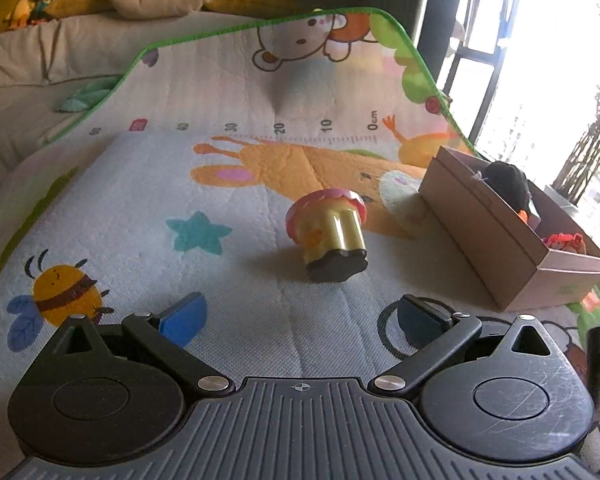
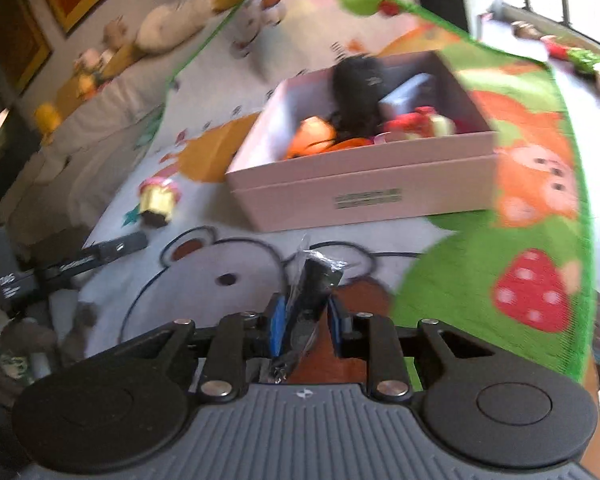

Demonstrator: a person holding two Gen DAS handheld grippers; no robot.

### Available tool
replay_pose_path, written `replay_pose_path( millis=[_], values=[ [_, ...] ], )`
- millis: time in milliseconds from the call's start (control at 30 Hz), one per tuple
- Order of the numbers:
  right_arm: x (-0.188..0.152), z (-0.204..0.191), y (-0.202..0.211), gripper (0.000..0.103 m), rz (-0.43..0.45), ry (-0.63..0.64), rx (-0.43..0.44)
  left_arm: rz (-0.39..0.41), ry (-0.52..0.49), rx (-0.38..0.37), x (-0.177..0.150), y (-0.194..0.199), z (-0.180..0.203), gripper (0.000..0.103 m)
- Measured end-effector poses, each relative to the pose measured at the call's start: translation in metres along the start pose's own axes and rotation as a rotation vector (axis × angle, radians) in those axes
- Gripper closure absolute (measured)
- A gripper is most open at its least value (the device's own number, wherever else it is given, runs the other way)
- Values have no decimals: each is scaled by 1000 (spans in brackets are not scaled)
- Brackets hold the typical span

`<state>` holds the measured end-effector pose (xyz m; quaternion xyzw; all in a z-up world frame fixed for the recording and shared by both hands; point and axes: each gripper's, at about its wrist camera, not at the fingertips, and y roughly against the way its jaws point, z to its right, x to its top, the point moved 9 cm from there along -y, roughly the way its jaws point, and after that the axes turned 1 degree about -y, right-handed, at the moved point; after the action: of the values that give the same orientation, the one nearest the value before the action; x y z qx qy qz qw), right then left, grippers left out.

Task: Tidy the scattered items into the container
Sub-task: 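Grasp the black-wrapped silver packet on the mat with the right tool, then grasp the yellow cup with pink lid with the left tool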

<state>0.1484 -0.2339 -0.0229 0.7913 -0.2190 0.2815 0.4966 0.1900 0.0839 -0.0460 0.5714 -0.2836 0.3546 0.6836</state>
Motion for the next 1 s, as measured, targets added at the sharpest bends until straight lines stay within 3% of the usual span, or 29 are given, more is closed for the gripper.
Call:
replay_pose_path(
  millis=[133,233,400,500,633,700,733,767,867,1000],
  values=[
    [2,23,10,39,147,-22,-59,39,-5,53,14,7,1,0],
    [-2,36,6,36,189,-37,-96,36,50,98,33,4,-3,0],
    [-13,41,-2,27,203,-41,-97,11,61,65,56,-12,11,0],
    [-13,41,-3,25,201,-37,-92,-21,22,61,59,-29,24,0],
    [-16,40,-2,22,201,-37,-74,-56,-29,110,61,-51,30,1],
    [-16,41,-1,21,203,-47,-60,-77,-41,117,59,-60,29,8],
    [-16,42,-1,21,204,-52,-54,-92,-47,121,57,-64,28,24],
    [-16,42,0,21,205,-56,-50,-106,-48,121,54,-67,27,32],
    [-15,43,0,21,207,-58,-47,-115,-39,103,46,-71,24,37],
    [-16,43,0,20,206,-58,-44,-62,-51,59,46,-53,31,42]
  ],
)
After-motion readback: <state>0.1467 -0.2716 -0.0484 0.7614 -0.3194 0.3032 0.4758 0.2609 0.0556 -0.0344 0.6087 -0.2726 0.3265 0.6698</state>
